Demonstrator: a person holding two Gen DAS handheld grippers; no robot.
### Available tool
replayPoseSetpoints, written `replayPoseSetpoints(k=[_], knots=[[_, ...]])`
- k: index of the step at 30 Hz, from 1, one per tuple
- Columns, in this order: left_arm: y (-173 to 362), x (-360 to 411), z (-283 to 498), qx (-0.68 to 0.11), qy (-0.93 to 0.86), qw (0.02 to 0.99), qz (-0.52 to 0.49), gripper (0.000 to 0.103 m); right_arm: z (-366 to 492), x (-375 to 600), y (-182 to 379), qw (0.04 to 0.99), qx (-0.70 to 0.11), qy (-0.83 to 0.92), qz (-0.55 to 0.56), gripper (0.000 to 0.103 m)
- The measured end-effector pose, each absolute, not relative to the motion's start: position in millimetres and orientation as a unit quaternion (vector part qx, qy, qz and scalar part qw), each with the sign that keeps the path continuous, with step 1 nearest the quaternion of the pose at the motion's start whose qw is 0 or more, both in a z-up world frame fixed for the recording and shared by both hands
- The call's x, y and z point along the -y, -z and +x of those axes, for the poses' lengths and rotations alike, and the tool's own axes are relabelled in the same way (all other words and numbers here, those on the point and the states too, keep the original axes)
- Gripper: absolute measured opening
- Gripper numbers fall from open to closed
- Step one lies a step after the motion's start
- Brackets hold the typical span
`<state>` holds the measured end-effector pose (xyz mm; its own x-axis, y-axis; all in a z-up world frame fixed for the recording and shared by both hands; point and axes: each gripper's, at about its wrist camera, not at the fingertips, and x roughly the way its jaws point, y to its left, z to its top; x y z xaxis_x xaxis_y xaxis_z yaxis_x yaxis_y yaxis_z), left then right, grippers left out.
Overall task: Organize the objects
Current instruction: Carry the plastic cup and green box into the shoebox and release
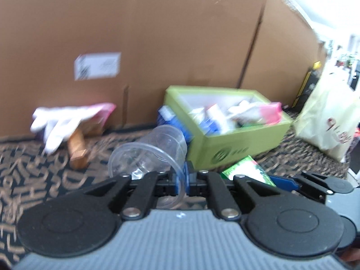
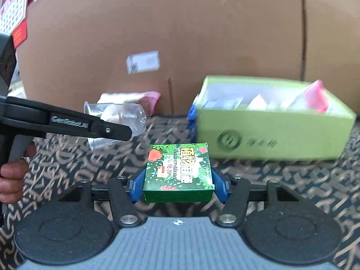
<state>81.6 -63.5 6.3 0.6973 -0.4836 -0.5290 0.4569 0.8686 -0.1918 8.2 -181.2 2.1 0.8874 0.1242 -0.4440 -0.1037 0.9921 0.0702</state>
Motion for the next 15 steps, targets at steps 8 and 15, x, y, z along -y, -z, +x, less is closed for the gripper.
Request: replayPoseSetpoints(k=[8, 15], knots=[[-55.4, 130.2, 105.1, -0.253, 0.314, 0.915, 0.001, 0.005, 23.3, 223.1, -37.2, 0.985, -0.173, 0.005, 0.002, 0.065], [-64.0, 182.2, 148.7, -0.264, 0.347, 0.900, 0.005, 0.005, 59.6, 260.6, -41.4, 0.985, -0.166, 0.052, -0.008, 0.065]])
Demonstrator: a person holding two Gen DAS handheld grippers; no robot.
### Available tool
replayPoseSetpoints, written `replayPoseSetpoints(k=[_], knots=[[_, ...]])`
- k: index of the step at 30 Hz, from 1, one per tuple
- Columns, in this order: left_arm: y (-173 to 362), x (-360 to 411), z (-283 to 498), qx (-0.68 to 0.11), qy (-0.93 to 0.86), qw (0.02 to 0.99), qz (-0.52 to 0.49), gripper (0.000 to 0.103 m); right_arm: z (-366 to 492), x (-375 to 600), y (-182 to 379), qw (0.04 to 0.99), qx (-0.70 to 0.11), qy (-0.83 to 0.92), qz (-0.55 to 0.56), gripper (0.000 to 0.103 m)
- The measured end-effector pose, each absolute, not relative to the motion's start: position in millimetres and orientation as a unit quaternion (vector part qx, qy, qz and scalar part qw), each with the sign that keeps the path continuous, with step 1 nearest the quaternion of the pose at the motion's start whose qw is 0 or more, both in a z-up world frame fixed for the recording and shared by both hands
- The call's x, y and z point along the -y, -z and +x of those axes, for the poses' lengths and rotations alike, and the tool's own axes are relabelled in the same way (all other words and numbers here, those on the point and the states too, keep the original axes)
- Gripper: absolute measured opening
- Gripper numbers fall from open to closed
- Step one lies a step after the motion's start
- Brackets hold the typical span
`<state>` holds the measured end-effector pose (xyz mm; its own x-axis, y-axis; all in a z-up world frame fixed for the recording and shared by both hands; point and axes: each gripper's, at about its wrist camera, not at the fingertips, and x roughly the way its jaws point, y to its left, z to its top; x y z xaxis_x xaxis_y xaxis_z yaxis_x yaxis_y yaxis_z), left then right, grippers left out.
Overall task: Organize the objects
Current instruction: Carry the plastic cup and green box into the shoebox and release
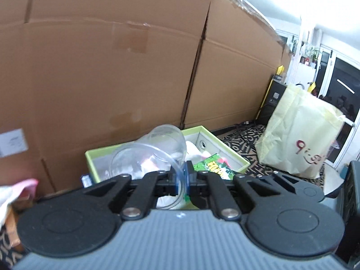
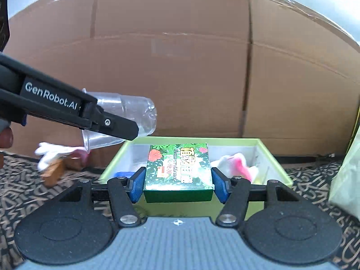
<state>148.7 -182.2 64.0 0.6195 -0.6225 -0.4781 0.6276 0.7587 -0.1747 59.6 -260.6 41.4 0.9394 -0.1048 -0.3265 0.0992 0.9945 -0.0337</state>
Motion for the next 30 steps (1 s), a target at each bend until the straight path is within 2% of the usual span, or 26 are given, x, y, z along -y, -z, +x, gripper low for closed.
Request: replayPoseSetpoints(k=[9, 11, 12, 13, 14, 16, 20, 23, 30], knots=[[-32.8, 221.9, 209.6, -0.294, 0.330, 0.897, 0.014, 0.005, 113.6, 289.7, -26.9, 0.981, -0.180, 0.064, -0.026, 0.065], [-24.4, 226.8, 220.7, -0.302, 0.328, 0.895, 0.015, 0.009, 124.5, 293.5, -20.2, 0.981, -0.183, 0.062, -0.027, 0.065], [-19.7, 228.6, 225.8, -0.306, 0.327, 0.894, 0.016, 0.014, 129.4, 296.4, -16.3, 0.980, -0.186, 0.062, -0.025, 0.065], [-15.0, 229.0, 229.9, -0.310, 0.326, 0.893, 0.017, 0.036, 134.8, 299.3, -11.2, 0.979, -0.191, 0.062, -0.023, 0.065], [-10.7, 228.1, 232.6, -0.313, 0.322, 0.893, 0.015, 0.063, 139.1, 301.7, -7.4, 0.978, -0.199, 0.063, -0.021, 0.066], [-3.6, 221.4, 231.1, -0.304, 0.307, 0.902, 0.004, 0.078, 140.8, 304.8, -0.9, 0.975, -0.211, 0.071, -0.016, 0.070], [0.3, 208.6, 221.1, -0.292, 0.305, 0.906, -0.002, 0.094, 124.8, 308.8, 2.3, 0.979, -0.192, 0.073, 0.006, 0.079], [-5.9, 200.3, 207.6, -0.278, 0.303, 0.911, -0.007, 0.103, 114.0, 306.9, -1.7, 0.980, -0.184, 0.080, 0.010, 0.079], [-31.4, 160.6, 157.0, -0.240, 0.296, 0.924, -0.026, 0.103, 71.9, 288.2, -23.9, 0.984, -0.153, 0.085, 0.021, 0.084]])
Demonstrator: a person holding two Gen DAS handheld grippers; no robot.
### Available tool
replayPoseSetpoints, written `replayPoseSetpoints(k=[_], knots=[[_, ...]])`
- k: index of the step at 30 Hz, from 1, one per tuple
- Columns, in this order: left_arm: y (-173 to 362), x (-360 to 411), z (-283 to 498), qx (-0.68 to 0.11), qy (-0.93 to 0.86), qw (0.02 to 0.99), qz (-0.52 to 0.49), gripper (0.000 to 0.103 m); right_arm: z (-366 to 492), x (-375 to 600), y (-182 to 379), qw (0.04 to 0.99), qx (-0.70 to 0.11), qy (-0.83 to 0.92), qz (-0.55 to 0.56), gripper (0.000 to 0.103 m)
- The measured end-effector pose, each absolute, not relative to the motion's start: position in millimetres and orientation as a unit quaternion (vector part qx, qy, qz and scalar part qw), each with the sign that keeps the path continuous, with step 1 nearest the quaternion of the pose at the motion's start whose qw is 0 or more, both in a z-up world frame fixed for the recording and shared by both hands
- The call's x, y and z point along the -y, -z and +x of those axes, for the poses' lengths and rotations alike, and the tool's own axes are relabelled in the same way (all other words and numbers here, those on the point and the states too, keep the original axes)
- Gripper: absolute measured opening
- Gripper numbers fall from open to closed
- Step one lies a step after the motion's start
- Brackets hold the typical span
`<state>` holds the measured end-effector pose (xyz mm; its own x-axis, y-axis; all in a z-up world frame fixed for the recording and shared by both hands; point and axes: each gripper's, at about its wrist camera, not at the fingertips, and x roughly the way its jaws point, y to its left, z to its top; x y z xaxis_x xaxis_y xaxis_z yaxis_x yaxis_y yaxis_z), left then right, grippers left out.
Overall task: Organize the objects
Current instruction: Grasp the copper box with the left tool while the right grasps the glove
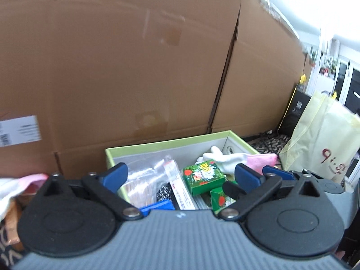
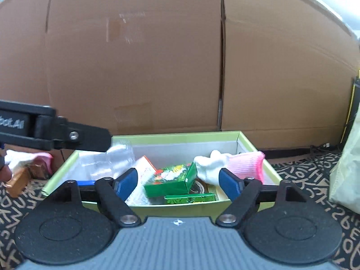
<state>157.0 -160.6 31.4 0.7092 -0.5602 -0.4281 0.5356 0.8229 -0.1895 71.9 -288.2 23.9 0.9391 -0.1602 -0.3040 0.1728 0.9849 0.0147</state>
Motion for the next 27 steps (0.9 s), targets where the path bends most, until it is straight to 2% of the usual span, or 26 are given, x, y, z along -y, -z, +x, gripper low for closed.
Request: replayPoseSetpoints(k=[8, 15, 22, 27], knots=[[-30.2, 91.3, 99.3, -0.228, 0.252, 0.938, -0.059, 0.103, 23.7, 246.3, -35.8, 0.990, -0.127, 0.043, 0.032, 0.088], [-1.9, 27.4, 81.6, -0.251, 0.171, 0.950, -0.078, 0.103, 0.6, 195.7, -18.9, 0.987, -0.154, -0.010, 0.035, 0.088], [28.3, -17.3, 121.9, -0.279, 0.074, 0.954, -0.077, 0.103, 7.1, 164.5, 13.3, 0.978, -0.201, -0.050, 0.036, 0.088], [43.4, -20.8, 165.7, -0.301, 0.050, 0.950, -0.067, 0.091, 9.2, 157.2, 15.8, 0.976, -0.208, -0.054, 0.032, 0.088]])
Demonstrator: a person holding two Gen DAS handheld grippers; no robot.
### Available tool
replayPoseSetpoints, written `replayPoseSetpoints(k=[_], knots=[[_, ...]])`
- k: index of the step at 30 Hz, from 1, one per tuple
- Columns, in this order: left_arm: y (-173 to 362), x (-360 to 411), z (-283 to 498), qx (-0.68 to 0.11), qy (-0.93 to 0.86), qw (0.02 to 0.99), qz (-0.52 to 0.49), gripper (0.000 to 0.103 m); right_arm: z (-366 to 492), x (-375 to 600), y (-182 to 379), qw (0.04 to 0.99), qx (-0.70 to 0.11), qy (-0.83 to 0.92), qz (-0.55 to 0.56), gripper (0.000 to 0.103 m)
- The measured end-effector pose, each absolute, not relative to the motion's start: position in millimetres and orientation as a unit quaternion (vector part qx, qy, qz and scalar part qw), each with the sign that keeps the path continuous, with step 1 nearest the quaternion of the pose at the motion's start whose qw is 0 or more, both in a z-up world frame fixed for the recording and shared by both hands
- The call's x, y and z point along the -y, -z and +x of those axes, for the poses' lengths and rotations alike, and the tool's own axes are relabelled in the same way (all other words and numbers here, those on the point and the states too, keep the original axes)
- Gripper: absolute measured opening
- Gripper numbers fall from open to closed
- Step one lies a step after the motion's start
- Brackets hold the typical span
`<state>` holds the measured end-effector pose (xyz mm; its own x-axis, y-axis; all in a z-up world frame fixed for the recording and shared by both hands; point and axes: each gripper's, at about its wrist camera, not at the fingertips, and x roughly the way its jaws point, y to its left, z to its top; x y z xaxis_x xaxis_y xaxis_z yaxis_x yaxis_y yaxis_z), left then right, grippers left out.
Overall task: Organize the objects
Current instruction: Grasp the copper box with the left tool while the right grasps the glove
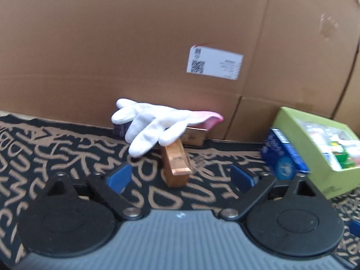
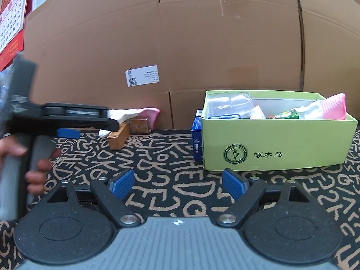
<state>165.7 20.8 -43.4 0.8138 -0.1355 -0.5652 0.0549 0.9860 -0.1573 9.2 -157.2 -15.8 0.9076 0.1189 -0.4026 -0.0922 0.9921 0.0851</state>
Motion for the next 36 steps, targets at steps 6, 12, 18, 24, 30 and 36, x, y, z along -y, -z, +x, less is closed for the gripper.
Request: replayPoseSetpoints(k=[6, 12, 18, 24, 30, 36], knots=[[58.8, -11.4, 201.9, -0.341, 0.060, 0.937, -0.051, 0.052, 11.9, 159.9, 16.1, 0.976, -0.211, -0.049, 0.038, 0.088], [63.3, -18.6, 188.4, -0.359, 0.089, 0.928, -0.051, 0.023, 20.5, 154.9, 16.5, 0.974, -0.215, -0.063, 0.032, 0.088], [58.9, -42.0, 133.4, -0.369, 0.113, 0.922, -0.028, 0.023, 44.1, 136.1, 15.2, 0.972, -0.214, -0.092, -0.001, 0.084], [55.9, -70.4, 93.9, -0.362, 0.094, 0.927, -0.033, 0.024, 93.1, 108.8, 13.9, 0.966, -0.222, -0.129, -0.017, 0.075], [53.0, -78.2, 87.7, -0.346, 0.092, 0.933, -0.025, 0.027, 153.0, 69.7, 11.5, 0.966, -0.204, -0.129, -0.089, 0.071], [52.3, -76.0, 90.4, -0.336, 0.101, 0.936, -0.015, 0.038, 199.3, 28.5, 28.3, 0.952, -0.172, -0.091, -0.235, 0.071]])
